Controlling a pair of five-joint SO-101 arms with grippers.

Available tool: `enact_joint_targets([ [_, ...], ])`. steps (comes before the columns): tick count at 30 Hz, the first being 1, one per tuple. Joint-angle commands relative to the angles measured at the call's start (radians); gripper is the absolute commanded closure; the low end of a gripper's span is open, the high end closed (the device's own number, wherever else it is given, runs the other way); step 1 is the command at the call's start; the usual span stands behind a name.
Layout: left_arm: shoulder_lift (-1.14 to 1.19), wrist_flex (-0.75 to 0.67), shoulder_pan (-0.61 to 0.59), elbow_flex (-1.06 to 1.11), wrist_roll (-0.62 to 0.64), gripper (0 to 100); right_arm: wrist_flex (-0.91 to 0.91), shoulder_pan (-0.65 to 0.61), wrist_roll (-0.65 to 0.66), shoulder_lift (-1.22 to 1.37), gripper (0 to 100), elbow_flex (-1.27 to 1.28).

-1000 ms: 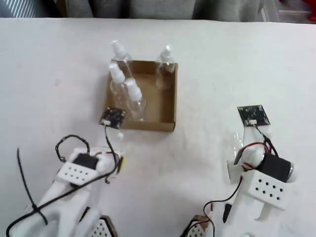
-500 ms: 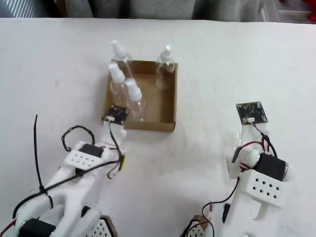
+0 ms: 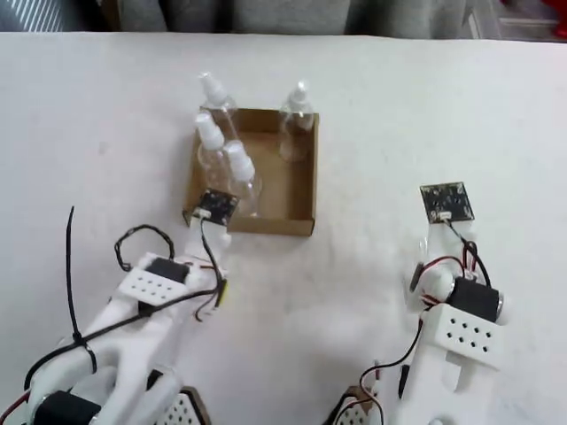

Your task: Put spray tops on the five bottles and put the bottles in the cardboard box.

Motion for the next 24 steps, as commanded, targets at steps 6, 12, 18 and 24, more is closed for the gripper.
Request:
enact_joint_targets([
  [6, 0.004, 0.000, 0.030, -0.041, 0.002, 98, -0.059, -0.005, -0.160, -0.002, 82.2, -0.031],
  [12, 0.004, 0.000, 0.030, -0.041, 0.002, 98, -0.059, -0.012, -0.161, 0.143, 82.2, -0.101],
  [18, 0.004, 0.002, 0.031, -0.041, 0.002, 98, -0.076, -0.012, -0.161, 0.395, 82.2, -0.221],
  [24, 0.004, 0.002, 0.031, -0.041, 0.002, 98, -0.159, -0.013, -0.153, 0.473, 81.9, -0.229],
])
